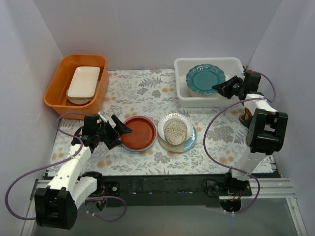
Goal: Place the plates into the plastic bin on the countertop
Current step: Place the plate in the plastic bin.
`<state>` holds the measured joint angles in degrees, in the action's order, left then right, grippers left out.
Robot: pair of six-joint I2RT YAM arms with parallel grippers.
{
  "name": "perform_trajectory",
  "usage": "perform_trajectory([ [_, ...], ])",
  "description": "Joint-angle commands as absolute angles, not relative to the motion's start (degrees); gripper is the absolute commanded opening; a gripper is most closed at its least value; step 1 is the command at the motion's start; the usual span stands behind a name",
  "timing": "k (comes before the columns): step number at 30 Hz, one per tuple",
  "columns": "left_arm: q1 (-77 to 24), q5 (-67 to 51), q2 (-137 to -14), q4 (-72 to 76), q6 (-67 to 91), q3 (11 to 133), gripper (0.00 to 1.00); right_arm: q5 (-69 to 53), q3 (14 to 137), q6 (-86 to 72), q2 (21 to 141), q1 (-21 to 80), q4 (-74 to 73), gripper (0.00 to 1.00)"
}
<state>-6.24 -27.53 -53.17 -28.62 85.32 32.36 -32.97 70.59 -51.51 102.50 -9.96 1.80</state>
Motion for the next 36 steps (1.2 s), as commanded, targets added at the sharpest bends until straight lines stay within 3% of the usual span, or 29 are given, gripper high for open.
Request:
perform_trajectory([
  [1, -6.5, -28.6, -53.1, -28.0, 84.6, 32.1, 0.98, -35.4, 75.1, -52.4, 102.5, -9.9, 10.6, 0.01],
  [36, -6.5, -29.0, -55.5, -27.8, 83.2, 31.4, 0.98, -33.3, 85.5, -50.3, 113.5, -7.3, 7.7, 0.01],
])
